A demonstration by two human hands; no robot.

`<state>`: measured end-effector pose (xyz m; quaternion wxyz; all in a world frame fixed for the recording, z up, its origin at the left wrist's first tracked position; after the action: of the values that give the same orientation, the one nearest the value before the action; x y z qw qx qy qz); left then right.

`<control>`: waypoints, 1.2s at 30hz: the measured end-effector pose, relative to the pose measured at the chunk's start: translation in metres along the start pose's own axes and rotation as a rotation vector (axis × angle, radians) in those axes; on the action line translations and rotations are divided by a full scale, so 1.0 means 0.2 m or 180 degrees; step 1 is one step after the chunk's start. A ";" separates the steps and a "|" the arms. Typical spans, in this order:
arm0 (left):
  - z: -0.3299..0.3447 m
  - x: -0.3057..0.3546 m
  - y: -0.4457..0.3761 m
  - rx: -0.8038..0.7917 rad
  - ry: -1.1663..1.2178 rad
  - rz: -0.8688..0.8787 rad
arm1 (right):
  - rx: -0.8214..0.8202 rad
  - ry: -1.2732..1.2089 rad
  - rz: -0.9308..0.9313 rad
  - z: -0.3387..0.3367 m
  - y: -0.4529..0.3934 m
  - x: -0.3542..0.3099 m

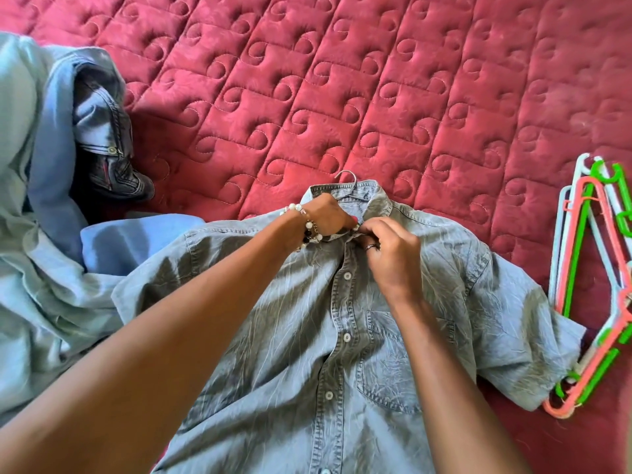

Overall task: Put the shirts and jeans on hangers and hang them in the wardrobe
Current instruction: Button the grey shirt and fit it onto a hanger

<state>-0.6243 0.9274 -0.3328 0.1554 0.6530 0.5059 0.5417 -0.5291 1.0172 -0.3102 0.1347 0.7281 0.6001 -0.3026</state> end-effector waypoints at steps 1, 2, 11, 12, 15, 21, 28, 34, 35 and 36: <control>0.00 0.00 0.00 -0.0102 -0.0015 0.0029 | -0.0030 0.0038 -0.0033 0.01 0.00 0.00; 0.02 0.00 0.00 -0.0161 -0.0248 0.0157 | -0.0056 0.0071 -0.0066 0.01 -0.01 0.00; 0.00 -0.01 -0.04 0.0413 -0.0650 0.0419 | -0.0390 0.0304 -0.0273 0.03 -0.06 0.02; 0.00 -0.01 -0.03 0.0428 -0.0666 0.0476 | -0.0493 0.0340 -0.0261 0.03 -0.07 0.02; 0.00 -0.03 0.00 0.0318 -0.0681 0.0706 | -0.0844 0.0478 -0.0267 0.05 -0.09 0.04; 0.02 -0.07 0.04 0.0816 -0.1371 0.0445 | -0.1456 0.0785 -0.0497 0.07 -0.15 0.04; 0.01 -0.08 0.05 0.0900 -0.1045 0.0473 | -0.1797 0.0382 -0.0216 0.05 -0.22 0.10; -0.01 -0.09 0.05 0.0919 -0.0953 0.0364 | -0.1506 0.0481 0.0184 0.08 -0.17 0.11; -0.01 -0.09 0.05 0.0955 -0.0925 0.0380 | -0.1516 0.0558 0.0225 0.08 -0.16 0.12; -0.01 -0.09 0.05 0.1015 -0.0902 0.0417 | -0.1490 0.0632 0.0213 0.08 -0.15 0.11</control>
<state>-0.6196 0.9077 -0.3345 0.0842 0.7703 0.5148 0.3667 -0.5595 1.0327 -0.3320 0.2498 0.7227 0.6396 -0.0779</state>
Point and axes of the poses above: each hand's wrist, its own y-axis away from the middle knuckle, its own z-axis out of the palm, x = y × z, the point moved 6 cm from there along -y, towards the middle knuckle, and after that the axes turned 6 degrees about -x, right-handed, at the moved point
